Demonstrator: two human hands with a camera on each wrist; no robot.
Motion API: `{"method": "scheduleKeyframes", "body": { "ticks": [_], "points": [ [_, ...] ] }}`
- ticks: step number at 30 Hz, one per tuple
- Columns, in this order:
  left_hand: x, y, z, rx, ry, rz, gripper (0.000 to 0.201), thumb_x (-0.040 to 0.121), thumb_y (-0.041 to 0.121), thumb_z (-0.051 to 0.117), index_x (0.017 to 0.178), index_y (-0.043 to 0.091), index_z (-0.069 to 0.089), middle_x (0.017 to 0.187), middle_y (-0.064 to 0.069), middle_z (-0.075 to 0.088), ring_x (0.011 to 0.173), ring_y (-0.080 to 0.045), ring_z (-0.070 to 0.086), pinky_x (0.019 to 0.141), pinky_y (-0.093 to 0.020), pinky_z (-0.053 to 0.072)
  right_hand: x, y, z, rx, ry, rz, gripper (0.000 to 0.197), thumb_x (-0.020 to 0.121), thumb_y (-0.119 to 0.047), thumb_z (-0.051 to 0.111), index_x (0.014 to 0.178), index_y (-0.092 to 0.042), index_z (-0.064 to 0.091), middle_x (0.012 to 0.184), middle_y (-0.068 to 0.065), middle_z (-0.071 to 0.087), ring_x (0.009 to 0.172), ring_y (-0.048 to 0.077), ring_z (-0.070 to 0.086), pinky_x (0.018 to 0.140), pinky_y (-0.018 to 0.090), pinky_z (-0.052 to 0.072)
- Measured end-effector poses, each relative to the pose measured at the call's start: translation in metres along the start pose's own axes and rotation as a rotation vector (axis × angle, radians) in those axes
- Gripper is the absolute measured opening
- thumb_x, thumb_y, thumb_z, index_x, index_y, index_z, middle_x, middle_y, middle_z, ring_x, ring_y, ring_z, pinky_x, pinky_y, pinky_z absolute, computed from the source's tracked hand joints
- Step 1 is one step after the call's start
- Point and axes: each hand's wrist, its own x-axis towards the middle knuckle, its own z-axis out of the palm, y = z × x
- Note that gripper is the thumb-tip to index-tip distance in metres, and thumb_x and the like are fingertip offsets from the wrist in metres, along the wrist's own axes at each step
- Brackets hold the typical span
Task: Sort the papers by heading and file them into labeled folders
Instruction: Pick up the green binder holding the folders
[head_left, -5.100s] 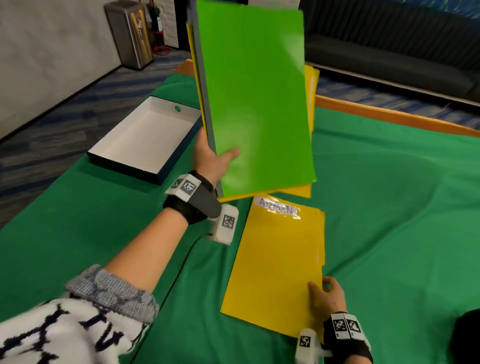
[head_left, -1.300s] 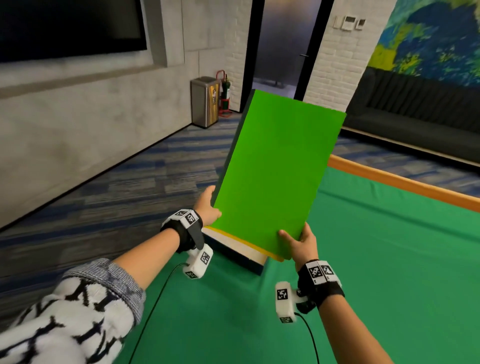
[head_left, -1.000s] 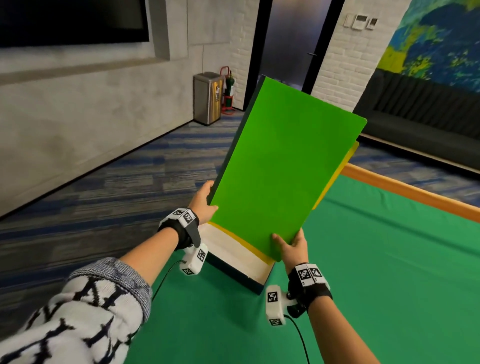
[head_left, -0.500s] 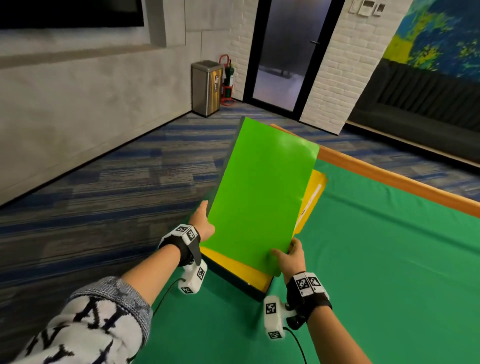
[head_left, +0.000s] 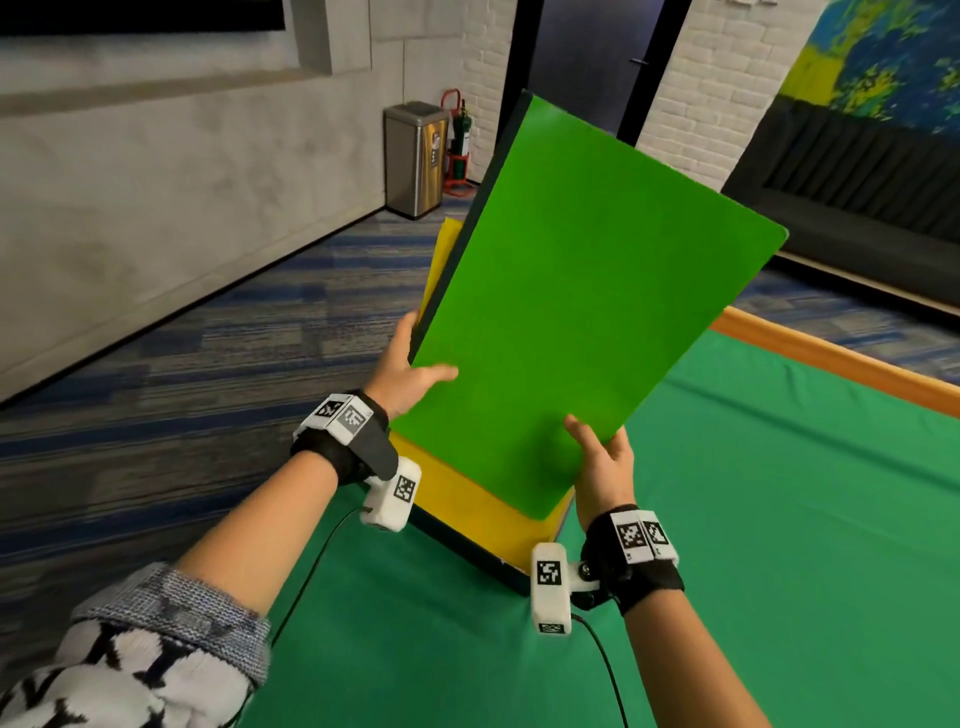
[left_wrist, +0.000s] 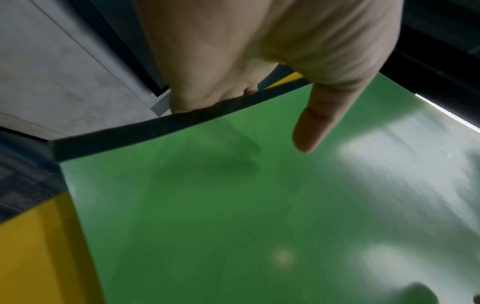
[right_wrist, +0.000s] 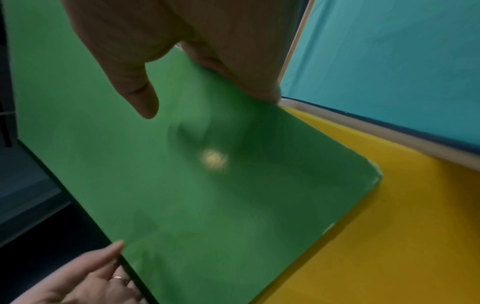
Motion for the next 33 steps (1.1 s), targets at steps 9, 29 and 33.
{"method": "scheduleKeyframes", "body": {
  "ticks": [9,29,33],
  "points": [
    [-0.028,-0.039,0.013,0.019,-0.006,-0.156,0.081,0.085,0.019,0.065,0.148,0.020,0.014,0.155,-0.001,0.016,0.142,-0.020,0.018,0.113,-0.037,0.017,-0.005,0.004,-0.013,-0.028,0.025,-0.101,0.021,0.085,-0.002,0.062,0.100,-0.016,0.061,0.092,0.001,0.066,0.084,0.015,0.060,0.085,0.035,0.047],
    [-0.044,-0.071,0.031,0.326,-0.196,-0.336,0.086,0.085,-0.005,0.047,0.147,0.013,-0.010,0.156,-0.010,0.002,0.125,-0.030,0.042,0.080,-0.028,0.046,0.007,0.029,-0.029,-0.218,0.094,-0.075,0.043,0.075,0.003,0.072,0.108,-0.008,0.047,0.106,0.013,0.064,0.091,0.023,0.064,0.089,0.040,0.052],
    [-0.048,-0.076,0.040,0.419,-0.229,-0.243,0.093,0.081,-0.006,0.050,0.147,0.013,-0.013,0.156,-0.010,-0.008,0.145,-0.025,-0.001,0.118,-0.036,0.012,0.005,0.048,-0.030,-0.510,0.108,0.007,0.060,0.076,-0.005,0.074,0.121,0.001,0.034,0.127,0.023,0.048,0.118,0.034,0.050,0.104,0.043,0.039]
  ]
}}
